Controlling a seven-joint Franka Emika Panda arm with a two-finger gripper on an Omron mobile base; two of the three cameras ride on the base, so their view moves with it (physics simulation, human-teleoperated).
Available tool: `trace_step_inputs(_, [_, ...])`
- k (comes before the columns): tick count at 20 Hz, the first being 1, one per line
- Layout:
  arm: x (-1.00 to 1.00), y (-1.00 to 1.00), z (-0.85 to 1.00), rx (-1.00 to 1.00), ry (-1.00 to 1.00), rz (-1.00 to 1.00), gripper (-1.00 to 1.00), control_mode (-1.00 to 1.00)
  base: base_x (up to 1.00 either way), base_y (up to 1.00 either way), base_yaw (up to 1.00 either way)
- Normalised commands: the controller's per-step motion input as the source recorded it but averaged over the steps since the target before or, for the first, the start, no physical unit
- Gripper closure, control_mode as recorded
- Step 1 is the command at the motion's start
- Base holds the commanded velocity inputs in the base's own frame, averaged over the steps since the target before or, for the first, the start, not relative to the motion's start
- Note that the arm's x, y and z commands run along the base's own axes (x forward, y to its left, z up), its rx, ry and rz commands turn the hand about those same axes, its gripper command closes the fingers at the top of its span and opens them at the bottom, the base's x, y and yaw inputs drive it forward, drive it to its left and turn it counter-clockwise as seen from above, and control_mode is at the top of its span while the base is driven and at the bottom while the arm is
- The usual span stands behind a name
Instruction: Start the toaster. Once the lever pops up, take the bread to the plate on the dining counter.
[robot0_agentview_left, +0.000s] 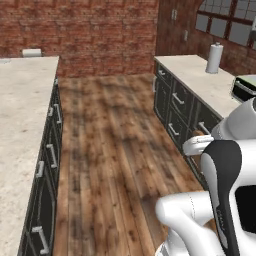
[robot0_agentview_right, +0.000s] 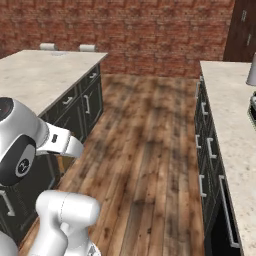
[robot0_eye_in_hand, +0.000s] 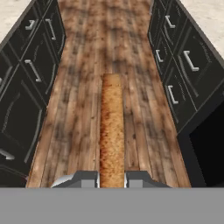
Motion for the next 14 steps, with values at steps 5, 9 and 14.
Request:
trace_step_inputs(5, [0.0, 0.0, 0.0, 0.0, 0.0, 0.0, 1.0, 1.0, 1.0, -0.33, -0.1])
trace_step_inputs(9, [0.0, 0.0, 0.0, 0.0, 0.0, 0.0, 1.0, 1.0, 1.0, -0.24, -0.01])
trace_step_inputs(14, [0.0, 0.0, 0.0, 0.0, 0.0, 0.0, 1.0, 1.0, 1.0, -0.2, 0.0])
